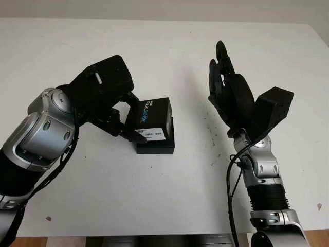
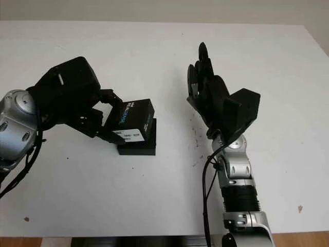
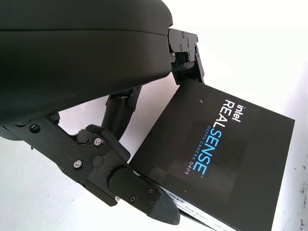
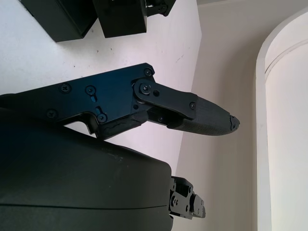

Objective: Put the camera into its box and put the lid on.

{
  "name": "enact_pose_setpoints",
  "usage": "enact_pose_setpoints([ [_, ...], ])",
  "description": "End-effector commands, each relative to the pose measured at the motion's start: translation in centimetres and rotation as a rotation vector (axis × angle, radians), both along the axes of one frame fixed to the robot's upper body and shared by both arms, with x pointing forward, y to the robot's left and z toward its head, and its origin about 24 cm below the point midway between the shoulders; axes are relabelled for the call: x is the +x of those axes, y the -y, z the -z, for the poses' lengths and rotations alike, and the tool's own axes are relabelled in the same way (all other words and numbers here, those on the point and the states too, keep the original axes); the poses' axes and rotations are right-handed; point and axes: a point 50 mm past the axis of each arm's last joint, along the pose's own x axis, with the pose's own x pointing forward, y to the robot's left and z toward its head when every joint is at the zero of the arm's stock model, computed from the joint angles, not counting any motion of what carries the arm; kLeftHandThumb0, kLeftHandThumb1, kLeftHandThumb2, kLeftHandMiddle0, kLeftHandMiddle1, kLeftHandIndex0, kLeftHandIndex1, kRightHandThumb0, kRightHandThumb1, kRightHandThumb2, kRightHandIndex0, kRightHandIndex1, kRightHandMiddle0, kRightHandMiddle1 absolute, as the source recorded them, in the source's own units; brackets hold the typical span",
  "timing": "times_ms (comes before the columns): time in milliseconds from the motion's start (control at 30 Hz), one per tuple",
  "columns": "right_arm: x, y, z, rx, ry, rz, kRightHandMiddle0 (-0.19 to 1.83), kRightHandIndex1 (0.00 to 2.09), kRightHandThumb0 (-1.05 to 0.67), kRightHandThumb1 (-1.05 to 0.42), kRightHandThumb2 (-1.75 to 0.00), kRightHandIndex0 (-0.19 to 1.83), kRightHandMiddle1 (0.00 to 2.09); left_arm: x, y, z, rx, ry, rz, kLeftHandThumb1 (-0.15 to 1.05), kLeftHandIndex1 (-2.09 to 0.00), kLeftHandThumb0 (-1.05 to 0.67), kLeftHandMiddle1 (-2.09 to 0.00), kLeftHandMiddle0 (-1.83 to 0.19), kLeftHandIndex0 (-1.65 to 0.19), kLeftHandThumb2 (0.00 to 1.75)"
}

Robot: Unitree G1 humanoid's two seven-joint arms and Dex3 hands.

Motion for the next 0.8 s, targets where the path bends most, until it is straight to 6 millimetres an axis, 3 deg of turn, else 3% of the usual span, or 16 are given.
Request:
enact_pose_setpoints([
  [0,-0.2,-0.2,-0.3,0.003,0.02,0.0,-0.19,0.0,-0.71,-1.05,-0.67,-0.19,0.0,0.0,-0.3,0.4,0.0,-0.007,-0.005,1.05,-2.04,-0.36,-2.09,-0.19,-0.25,0.24],
  [167,-0.1,-0.2,-0.1,0.009,0.017,-0.003,-0.19,0.0,-0.71,-1.05,-0.67,-0.19,0.0,0.0,-0.5,0.9,0.024,-0.014,-0.023,1.05,-1.98,-0.37,-2.09,-0.28,-0.23,0.24],
  [333,-0.1,-0.4,-0.1,0.016,0.017,-0.004,-0.19,0.0,-0.7,-1.05,-0.66,-0.19,0.0,0.0,-0.5,1.2,0.018,-0.025,-0.022,1.05,-2.09,-0.36,-2.09,-0.57,-0.42,0.25],
  [767,-0.1,-0.6,-0.1,0.03,0.01,-0.009,-0.19,0.0,-0.71,-1.05,-0.66,-0.19,0.0,-0.4,-0.3,1.5,0.006,-0.044,-0.032,1.05,-2.09,-0.37,-2.09,-0.55,-0.4,0.25],
])
